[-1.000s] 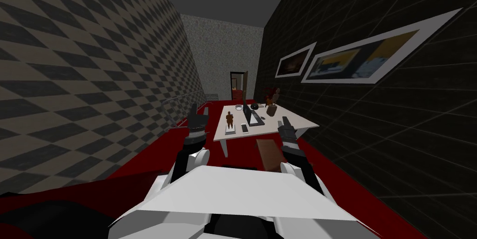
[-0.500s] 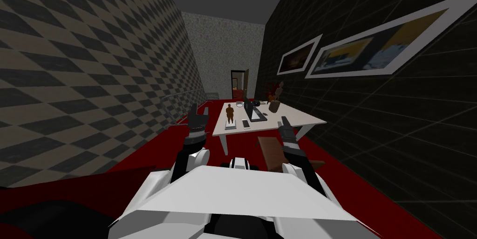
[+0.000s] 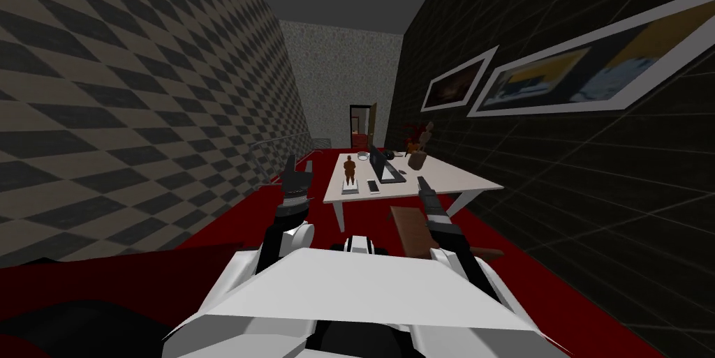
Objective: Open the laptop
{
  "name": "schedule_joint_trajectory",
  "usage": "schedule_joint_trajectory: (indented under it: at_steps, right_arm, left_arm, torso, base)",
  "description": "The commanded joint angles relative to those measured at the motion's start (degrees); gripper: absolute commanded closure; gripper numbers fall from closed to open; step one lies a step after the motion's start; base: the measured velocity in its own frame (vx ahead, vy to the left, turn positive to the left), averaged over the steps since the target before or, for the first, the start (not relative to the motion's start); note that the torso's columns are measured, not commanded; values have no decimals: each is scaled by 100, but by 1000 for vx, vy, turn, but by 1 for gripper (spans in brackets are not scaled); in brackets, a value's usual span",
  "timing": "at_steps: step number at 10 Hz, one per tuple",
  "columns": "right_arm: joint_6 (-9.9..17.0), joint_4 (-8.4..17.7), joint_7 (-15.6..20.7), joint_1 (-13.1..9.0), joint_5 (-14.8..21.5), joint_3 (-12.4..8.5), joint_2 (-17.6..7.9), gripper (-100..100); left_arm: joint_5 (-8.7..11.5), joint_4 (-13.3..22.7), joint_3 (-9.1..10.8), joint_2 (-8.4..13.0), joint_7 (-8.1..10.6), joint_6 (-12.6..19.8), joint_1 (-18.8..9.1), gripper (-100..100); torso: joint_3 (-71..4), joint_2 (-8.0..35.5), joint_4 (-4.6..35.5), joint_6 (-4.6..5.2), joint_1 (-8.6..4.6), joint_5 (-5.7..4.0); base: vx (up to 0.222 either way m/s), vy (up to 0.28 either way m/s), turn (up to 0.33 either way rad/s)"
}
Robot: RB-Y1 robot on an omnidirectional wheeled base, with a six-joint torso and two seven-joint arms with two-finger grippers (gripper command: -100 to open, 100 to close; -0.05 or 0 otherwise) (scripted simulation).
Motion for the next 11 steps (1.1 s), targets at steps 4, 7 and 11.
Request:
schedule_joint_trajectory:
  at_steps: [4,7,11]
  right_arm:
    - [301,250,507,0,700,-299,-647,-100]
    - [478,388,806,11,1119,-477,-1009,-100]
    - [733,607,1225,20,1710,-727,-1548,-100]
  left_arm:
    - [0,0,0,0,0,0,0,0]
    - [0,0,0,0,0,0,0,0]
    - [0,0,0,0,0,0,0,0]
  torso:
    - [0,0,0,0,-2,-1]
    - [-3,-4,-1,0,-4,-1]
    - [0,-1,0,1,-5,-1]
  base:
    - [14,60,103]
    - [23,67,97]
    - [21,68,112]
